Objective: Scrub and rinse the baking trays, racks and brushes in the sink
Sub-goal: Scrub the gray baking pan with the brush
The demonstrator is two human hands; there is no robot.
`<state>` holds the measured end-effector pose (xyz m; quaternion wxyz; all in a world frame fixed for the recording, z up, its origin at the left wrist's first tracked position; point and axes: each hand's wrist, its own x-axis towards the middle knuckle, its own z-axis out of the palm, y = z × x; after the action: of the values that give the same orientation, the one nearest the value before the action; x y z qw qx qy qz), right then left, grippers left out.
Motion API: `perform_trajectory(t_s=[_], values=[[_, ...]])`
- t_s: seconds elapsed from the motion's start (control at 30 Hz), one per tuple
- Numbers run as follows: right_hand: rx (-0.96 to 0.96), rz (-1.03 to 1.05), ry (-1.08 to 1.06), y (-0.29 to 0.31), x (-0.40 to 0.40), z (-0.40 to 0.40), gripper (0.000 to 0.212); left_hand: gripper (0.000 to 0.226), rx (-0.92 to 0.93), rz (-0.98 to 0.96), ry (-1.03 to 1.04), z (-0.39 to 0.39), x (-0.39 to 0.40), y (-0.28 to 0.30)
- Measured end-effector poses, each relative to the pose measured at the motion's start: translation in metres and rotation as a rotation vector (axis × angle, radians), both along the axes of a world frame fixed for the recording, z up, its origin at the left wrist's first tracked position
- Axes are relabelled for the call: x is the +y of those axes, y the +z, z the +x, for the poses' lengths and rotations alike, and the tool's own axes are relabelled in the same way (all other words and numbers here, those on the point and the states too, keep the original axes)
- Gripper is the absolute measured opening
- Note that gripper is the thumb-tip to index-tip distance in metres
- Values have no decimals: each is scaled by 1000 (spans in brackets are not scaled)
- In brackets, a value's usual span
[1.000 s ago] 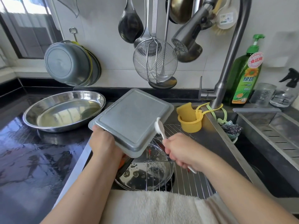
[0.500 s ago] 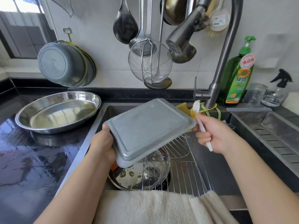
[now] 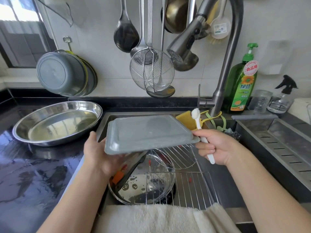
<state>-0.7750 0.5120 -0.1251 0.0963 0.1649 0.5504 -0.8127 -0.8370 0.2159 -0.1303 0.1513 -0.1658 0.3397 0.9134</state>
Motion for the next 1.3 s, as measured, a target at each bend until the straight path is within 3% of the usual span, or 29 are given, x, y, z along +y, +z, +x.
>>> perform_trajectory(t_s=[0.1, 0.2, 0.27, 0.33, 0.47, 0.57, 0.67, 0.87, 1.03, 1.1, 1.23, 1.3], values=[[-24, 22, -9, -1, -24, -3, 8, 73, 87, 176, 161, 11, 15, 0], [-31, 192, 21, -8, -60, -1, 22, 59, 178, 45, 19, 27, 40, -1], [-2, 365, 48, -9, -80, 4, 27, 46, 218, -78, -88, 29, 49, -5], [40, 600, 109, -3, -88, 9, 31, 35, 209, -101, -70, 20, 46, -13], [180, 1127, 282, 24, -77, 17, 50, 37, 141, -62, -29, 3, 35, -20], [377, 1320, 354, 21, -80, 18, 44, 38, 99, -30, -3, 2, 36, -21], [457, 1422, 382, 10, -88, 17, 37, 48, 41, -2, -5, 0, 37, -24], [229, 1591, 127, 26, -34, 11, 44, 42, 56, -2, 26, -2, 34, -21], [370, 1605, 433, 25, -79, 18, 50, 30, 107, -174, -8, 6, 43, -20], [402, 1643, 441, 24, -86, 16, 50, 27, 114, -201, -27, 6, 43, -20], [146, 1723, 227, 27, -39, 12, 49, 25, 118, -158, -38, 2, 38, -20], [113, 1734, 101, 26, -22, 11, 52, 26, 111, -158, -24, 2, 37, -20]])
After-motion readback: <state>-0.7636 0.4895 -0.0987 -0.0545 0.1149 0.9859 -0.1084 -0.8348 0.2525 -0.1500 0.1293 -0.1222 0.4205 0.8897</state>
